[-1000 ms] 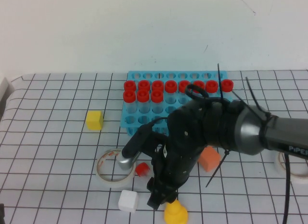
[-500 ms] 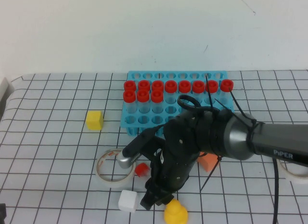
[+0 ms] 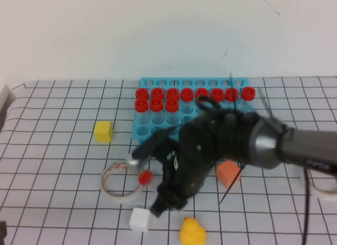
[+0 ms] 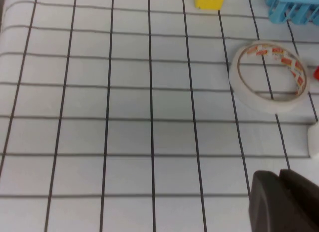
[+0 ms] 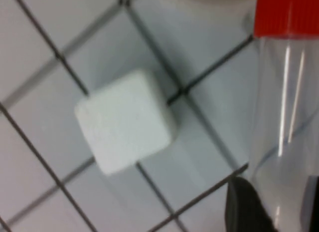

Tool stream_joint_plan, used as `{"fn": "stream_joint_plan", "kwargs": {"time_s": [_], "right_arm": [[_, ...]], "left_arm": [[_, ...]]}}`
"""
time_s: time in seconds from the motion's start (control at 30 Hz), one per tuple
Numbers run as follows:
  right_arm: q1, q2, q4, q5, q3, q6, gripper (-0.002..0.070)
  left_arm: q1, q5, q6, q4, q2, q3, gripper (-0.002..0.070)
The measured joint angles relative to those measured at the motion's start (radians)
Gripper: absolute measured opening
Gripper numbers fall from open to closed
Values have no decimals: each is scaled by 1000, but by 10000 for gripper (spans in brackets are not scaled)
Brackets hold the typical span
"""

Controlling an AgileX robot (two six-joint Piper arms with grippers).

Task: Place the test tubes

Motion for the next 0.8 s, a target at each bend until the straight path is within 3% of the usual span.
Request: {"fn": "stream_joint_plan", "kwargs": {"time_s": [0.37,0.5,0.8], "right_arm": [[29,-214,3,-370,-13,12,234],[87,-224,13,-559,-13,5,234],[200,-222,19,-981,131,3,234]], "left_arm": [[-8,-379,67,-70,0,2,-1],[-55,-433,159,-120,0,-35,-1],[-206,-470,207,-152,0,-75,1]]}}
